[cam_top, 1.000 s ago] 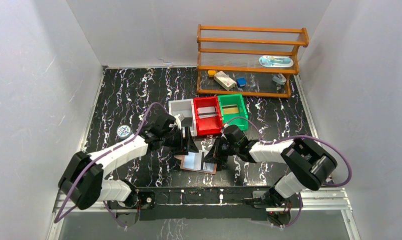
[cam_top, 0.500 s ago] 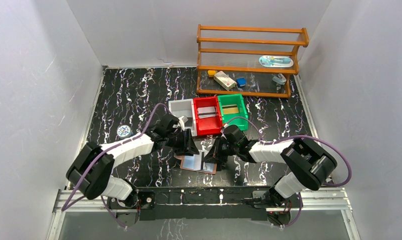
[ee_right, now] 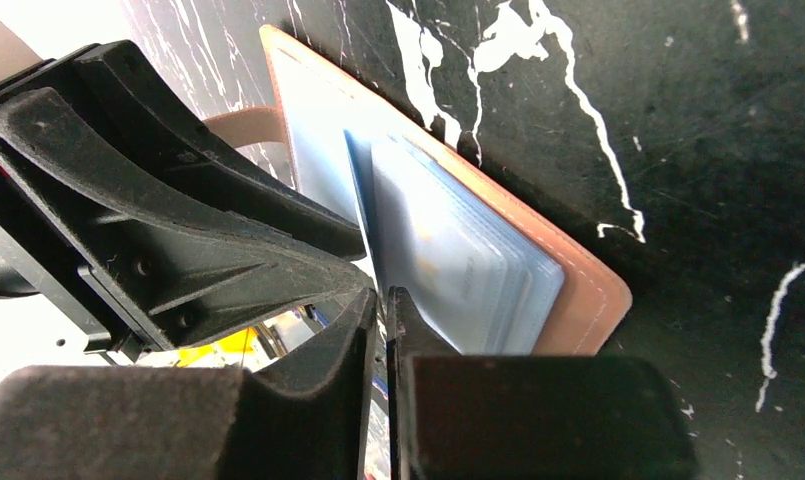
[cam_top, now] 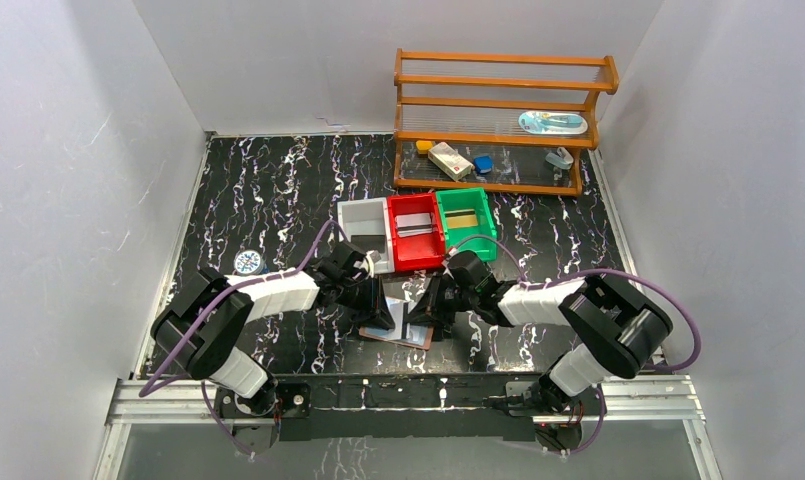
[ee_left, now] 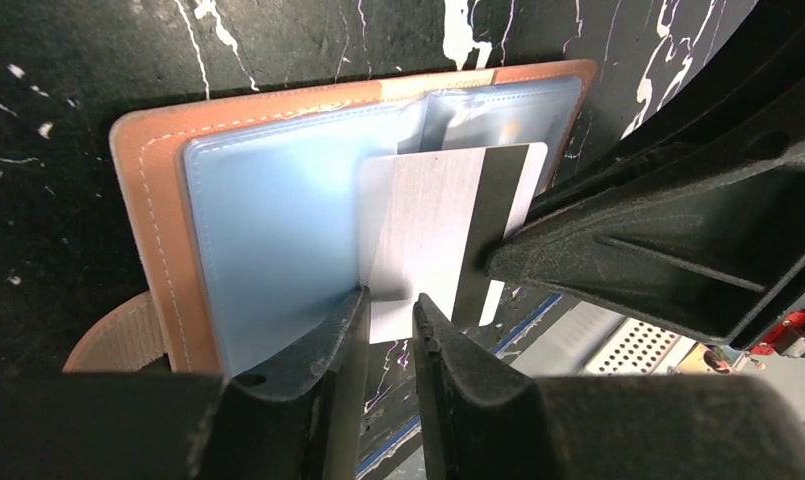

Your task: Take the credit cards out of the card holder

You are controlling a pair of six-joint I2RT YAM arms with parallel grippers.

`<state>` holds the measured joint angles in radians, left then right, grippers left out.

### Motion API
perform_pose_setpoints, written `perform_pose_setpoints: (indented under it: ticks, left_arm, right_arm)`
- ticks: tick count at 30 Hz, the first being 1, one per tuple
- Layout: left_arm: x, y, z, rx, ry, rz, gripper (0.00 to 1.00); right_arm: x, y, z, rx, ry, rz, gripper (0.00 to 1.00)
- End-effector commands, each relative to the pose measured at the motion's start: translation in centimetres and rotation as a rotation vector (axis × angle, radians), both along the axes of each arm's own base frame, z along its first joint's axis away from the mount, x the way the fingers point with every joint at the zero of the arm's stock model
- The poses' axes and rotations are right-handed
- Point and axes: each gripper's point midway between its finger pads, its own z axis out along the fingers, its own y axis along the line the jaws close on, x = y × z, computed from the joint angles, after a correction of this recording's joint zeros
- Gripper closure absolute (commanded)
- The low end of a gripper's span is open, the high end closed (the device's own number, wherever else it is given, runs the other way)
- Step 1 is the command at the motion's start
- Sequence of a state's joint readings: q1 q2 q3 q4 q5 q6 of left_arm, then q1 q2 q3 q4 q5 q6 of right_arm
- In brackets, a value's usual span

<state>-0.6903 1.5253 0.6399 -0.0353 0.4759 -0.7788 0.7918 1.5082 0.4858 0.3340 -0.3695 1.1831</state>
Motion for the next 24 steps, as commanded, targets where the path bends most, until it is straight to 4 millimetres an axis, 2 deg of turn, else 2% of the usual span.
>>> perform_pose_setpoints:
  ticks: [1, 8, 16, 24]
  left_arm:
    - [-1.4, 1.9, -2.2, 0.094, 0.034, 0.006, 0.78]
    - [-1.7, 2.0, -2.3, 0.093, 0.044, 0.003, 0.82]
    - [-1.6, 1.9, -2.1, 0.088, 0.038, 0.006, 0.84]
    - [-0.8, 1.9, 0.0, 0.056, -0.039, 0.047, 0.82]
  right_arm:
    - [0.3, 0.4, 0.3, 0.035, -0.012, -0.005, 0.81]
    - [0.4, 1.1, 0.3, 0.039, -0.024, 0.021, 0.78]
    - [0.3, 1.1, 0.8, 0.051, -0.033, 0.02, 0.94]
    - [0.4, -1.2, 1.8, -0.06, -0.112, 0.008, 1.0]
